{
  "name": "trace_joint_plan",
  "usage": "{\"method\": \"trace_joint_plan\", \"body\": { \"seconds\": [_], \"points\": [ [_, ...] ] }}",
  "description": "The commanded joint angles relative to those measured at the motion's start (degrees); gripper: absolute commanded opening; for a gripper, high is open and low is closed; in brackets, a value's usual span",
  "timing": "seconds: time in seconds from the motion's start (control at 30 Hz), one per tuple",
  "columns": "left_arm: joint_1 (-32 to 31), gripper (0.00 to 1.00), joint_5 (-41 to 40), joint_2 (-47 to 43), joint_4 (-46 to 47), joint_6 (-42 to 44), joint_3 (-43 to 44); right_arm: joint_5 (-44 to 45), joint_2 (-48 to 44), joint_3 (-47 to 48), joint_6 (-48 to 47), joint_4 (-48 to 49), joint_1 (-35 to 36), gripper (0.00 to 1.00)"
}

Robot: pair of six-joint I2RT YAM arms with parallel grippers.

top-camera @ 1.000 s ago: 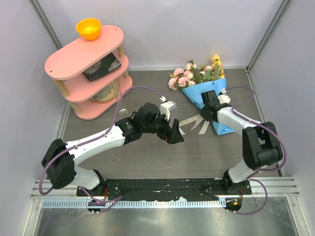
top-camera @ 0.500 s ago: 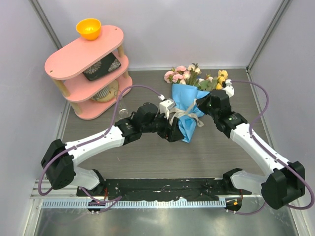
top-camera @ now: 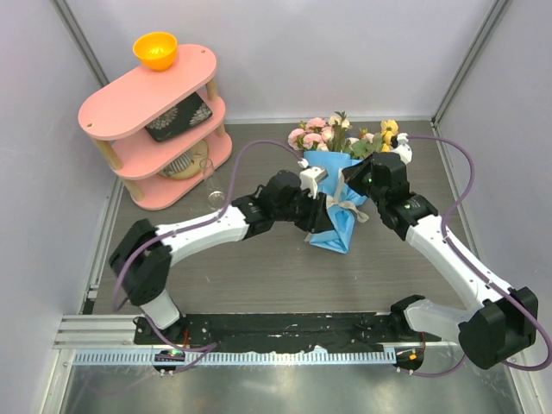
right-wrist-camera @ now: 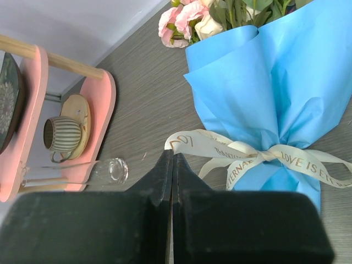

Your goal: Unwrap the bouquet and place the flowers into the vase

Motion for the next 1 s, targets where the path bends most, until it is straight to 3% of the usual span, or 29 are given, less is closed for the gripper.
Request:
{"method": "trace_joint_plan", "body": {
  "seconds": [0.0,0.17,0.33,0.53,0.77,0.97],
  "points": [
    [0.2,0.32,1.6,10.9,6.5,-2.7,2.4,-1.4,-3.2,1.5,0.1,2.2,0.2,0.01],
    [-0.2,0.19,3.7,20.0,8.7,-4.2,5.3,-0.6,-4.2,4.8,-1.3,-0.1,0.2,0.01],
    [-0.3,0.16,0.8,21.8,9.1,-2.8,3.5,2.7,-4.7,14.3,-4.8,-4.2,0.2,0.01],
    [-0.3,0.16,0.0,22.1,9.7,-2.1,1.8,9.2,-5.2,27.7,-10.6,-8.0,0.2,0.01],
    [-0.3,0.16,1.1,22.8,9.9,-2.1,3.1,21.1,-8.5,31.7,-20.0,-9.3,0.2,0.01],
    [-0.4,0.16,2.7,24.8,10.3,-3.0,4.5,29.2,-14.3,32.1,-30.9,-2.7,0.2,0.01]
  ]
}}
